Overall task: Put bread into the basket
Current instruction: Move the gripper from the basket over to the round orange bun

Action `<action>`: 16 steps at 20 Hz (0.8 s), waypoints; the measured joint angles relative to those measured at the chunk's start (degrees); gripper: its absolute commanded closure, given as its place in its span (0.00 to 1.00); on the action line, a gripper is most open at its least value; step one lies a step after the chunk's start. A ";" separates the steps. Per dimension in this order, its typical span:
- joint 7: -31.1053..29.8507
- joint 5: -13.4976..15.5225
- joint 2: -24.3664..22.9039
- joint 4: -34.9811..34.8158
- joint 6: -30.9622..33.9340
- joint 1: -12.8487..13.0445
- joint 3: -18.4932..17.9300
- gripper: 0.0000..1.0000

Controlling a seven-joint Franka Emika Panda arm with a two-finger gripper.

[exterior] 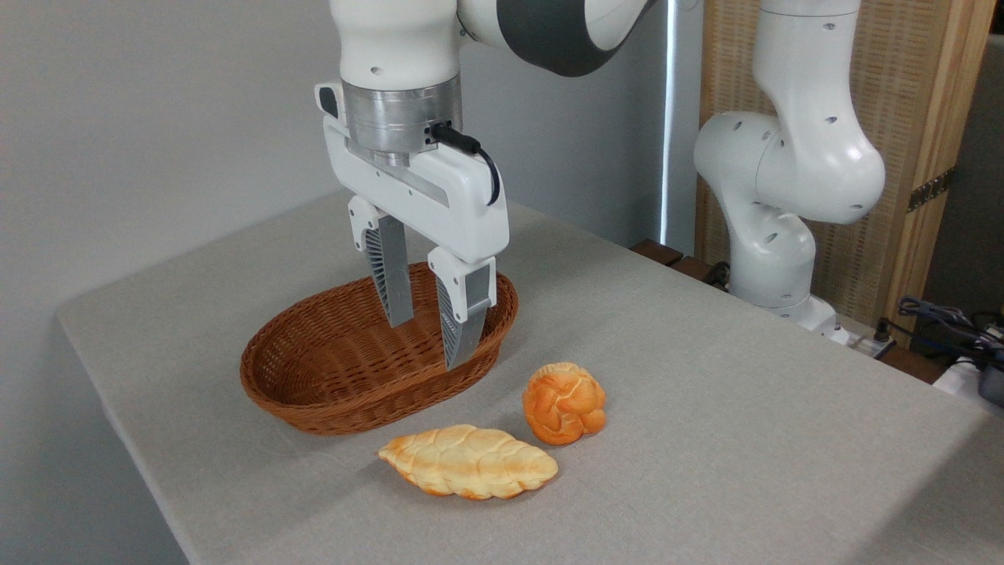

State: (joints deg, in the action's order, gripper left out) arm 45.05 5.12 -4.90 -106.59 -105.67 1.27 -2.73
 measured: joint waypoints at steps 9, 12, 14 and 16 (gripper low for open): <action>5.11 -0.04 1.06 -0.53 0.09 -0.47 -0.13 0.00; 10.66 -0.18 1.35 -2.50 0.10 -0.25 0.25 0.00; 16.38 -0.20 1.34 -4.01 0.10 0.04 0.39 0.00; 22.08 -0.21 1.28 -5.16 0.10 0.28 0.47 0.00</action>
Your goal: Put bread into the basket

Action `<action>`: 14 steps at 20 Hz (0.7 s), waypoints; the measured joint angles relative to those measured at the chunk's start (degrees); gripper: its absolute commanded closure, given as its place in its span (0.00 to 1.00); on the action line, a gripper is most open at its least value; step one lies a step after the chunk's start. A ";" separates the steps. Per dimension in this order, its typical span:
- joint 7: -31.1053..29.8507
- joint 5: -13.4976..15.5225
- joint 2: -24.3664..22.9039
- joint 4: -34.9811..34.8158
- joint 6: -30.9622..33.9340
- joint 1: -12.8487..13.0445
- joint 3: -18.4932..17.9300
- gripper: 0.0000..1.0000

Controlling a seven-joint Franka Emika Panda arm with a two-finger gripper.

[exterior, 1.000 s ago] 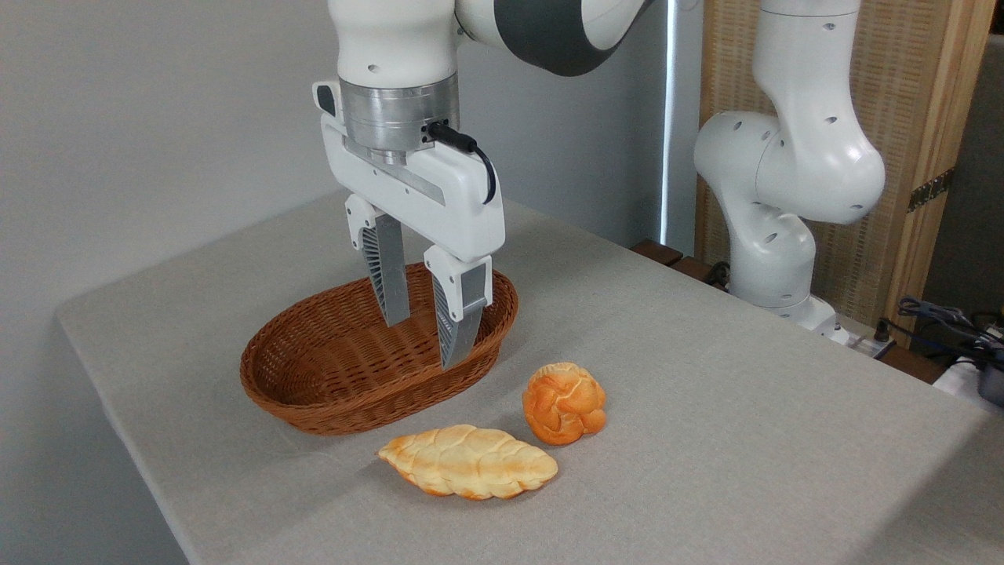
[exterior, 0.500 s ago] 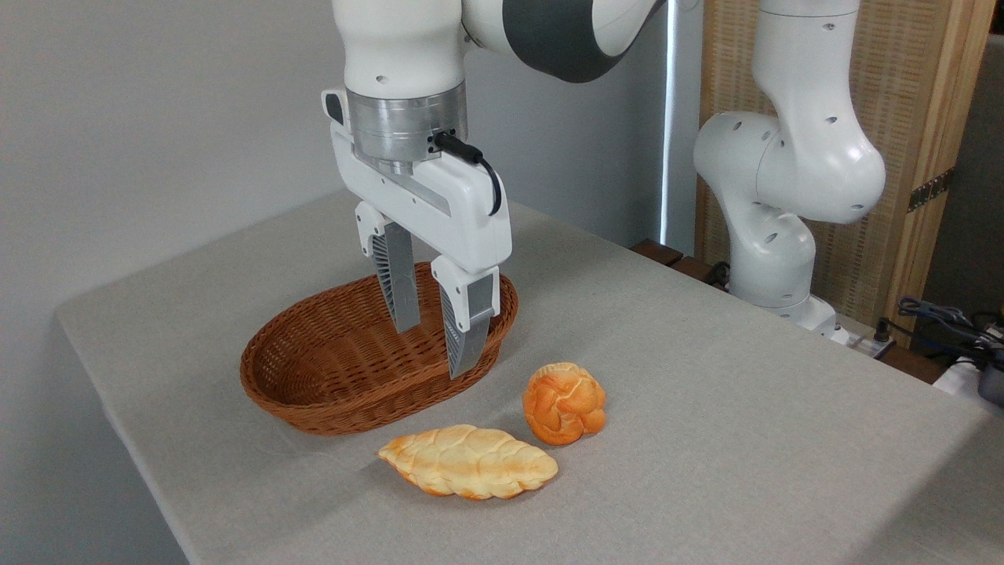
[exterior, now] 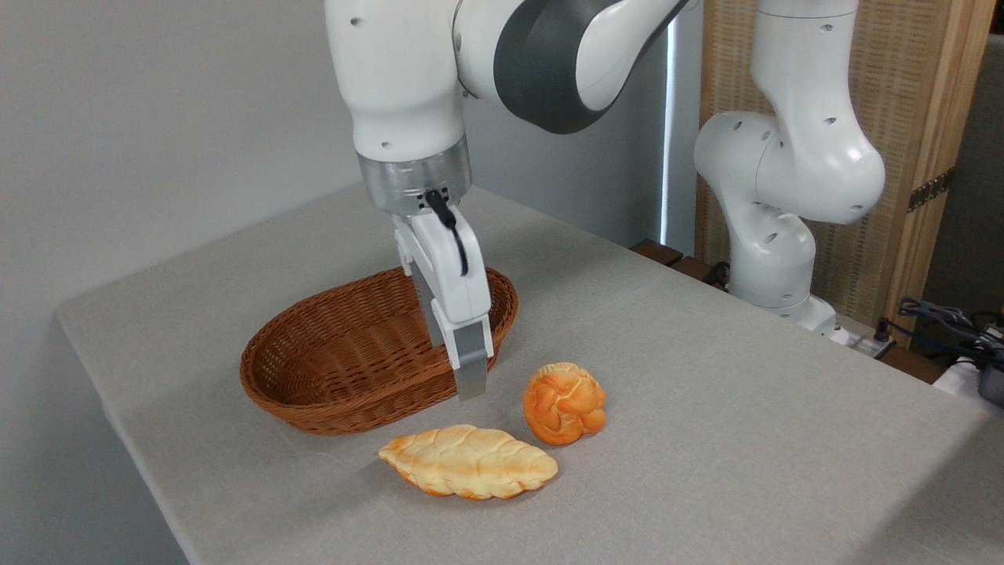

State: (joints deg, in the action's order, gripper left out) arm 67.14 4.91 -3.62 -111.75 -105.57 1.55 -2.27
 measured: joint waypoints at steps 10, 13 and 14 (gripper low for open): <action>15.44 -3.23 -8.31 -11.15 0.06 -0.34 -0.55 0.00; 16.45 -6.56 -10.04 -12.76 0.06 -0.50 -0.65 0.00; 16.68 -7.42 -10.41 -13.09 0.07 -0.52 -0.89 0.00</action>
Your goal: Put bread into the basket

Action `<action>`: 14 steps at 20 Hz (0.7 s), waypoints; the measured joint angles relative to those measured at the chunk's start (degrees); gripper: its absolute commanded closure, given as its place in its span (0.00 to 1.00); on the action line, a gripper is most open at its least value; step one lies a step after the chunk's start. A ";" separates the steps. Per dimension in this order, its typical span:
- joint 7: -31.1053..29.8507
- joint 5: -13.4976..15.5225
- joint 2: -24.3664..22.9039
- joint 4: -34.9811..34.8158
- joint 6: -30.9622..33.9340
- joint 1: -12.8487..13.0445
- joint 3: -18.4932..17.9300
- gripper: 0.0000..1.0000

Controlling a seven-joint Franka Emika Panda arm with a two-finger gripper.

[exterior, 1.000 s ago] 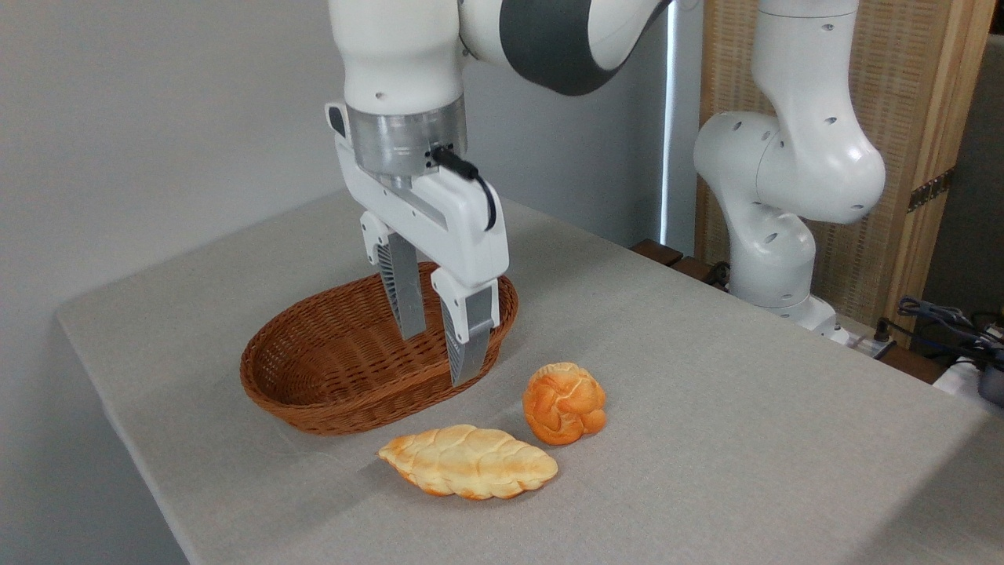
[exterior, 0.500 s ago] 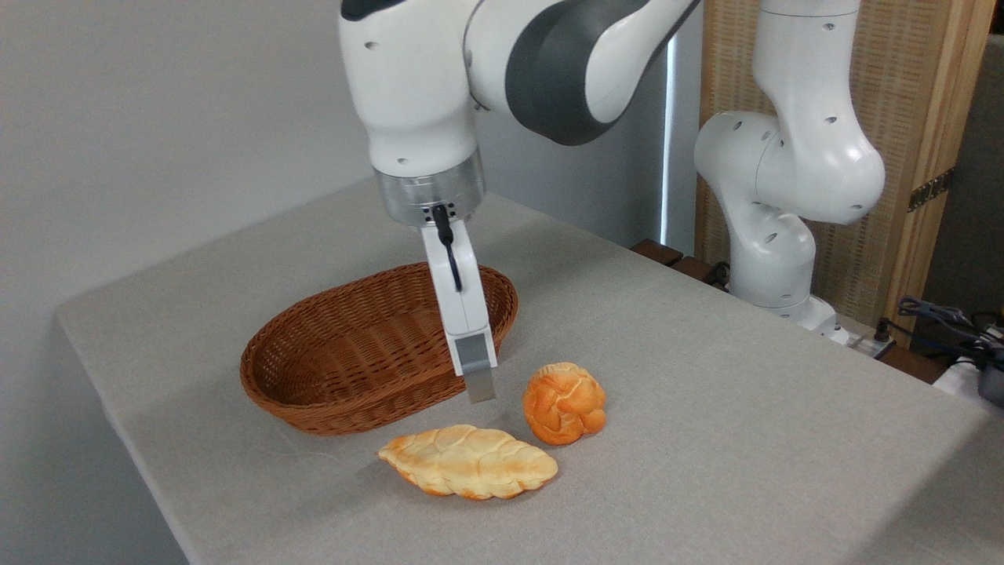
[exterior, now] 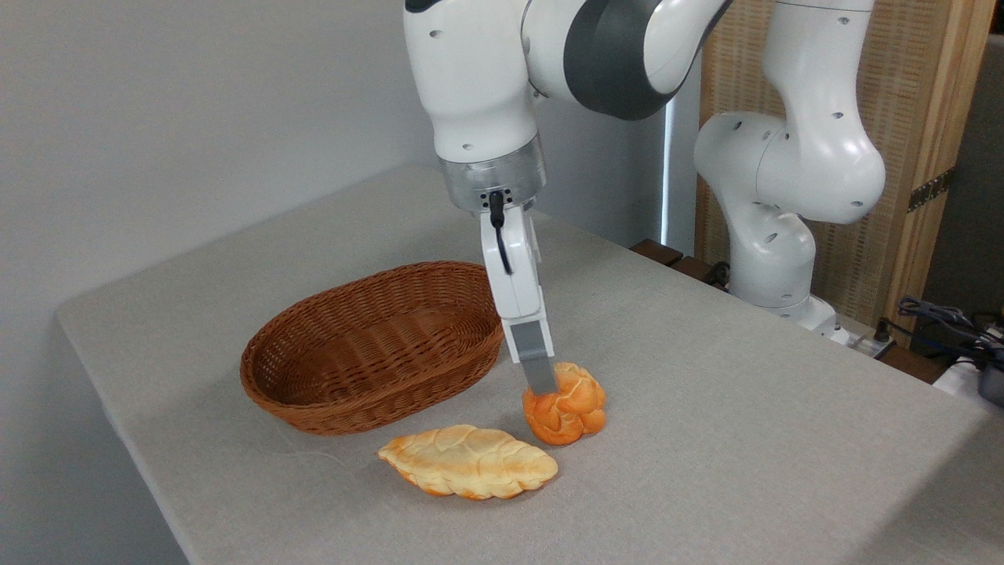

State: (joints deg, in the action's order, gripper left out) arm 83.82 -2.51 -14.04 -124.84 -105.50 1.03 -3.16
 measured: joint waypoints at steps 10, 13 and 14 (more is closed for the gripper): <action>2.13 -4.63 0.55 -2.67 0.57 0.56 -0.26 0.00; 2.16 -4.74 1.89 -2.71 0.21 1.91 -0.15 0.00; 2.16 -4.75 2.32 -2.71 -0.28 2.30 -0.14 0.02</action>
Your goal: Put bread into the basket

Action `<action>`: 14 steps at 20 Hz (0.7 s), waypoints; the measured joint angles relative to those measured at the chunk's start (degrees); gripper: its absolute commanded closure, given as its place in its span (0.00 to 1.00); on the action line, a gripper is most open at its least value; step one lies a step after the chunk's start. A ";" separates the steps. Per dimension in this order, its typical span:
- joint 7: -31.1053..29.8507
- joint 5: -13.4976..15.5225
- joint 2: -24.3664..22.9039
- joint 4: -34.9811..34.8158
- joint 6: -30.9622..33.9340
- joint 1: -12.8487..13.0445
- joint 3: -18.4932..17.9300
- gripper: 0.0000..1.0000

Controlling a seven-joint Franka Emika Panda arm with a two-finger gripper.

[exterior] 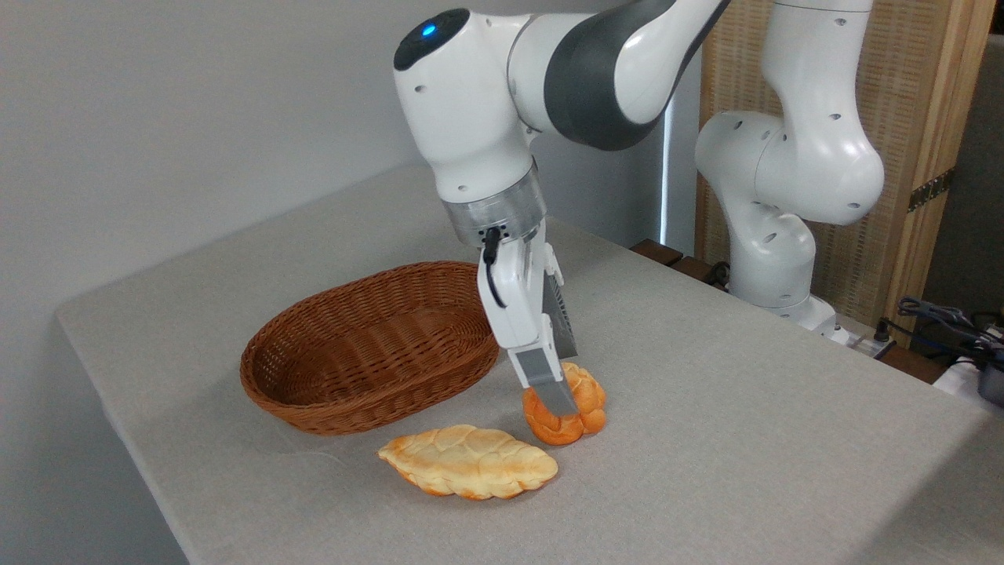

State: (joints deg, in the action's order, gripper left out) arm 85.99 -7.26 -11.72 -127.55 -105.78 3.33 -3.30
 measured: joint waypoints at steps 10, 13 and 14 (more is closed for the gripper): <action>0.00 -0.03 2.13 0.00 -4.20 1.88 0.04 0.47; 0.00 -0.03 2.13 0.00 -4.20 1.88 0.04 0.47; 0.00 -0.03 2.13 0.00 -4.20 1.88 0.04 0.47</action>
State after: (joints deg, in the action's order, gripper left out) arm 85.99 -7.28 -9.58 -127.55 -109.98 5.21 -3.26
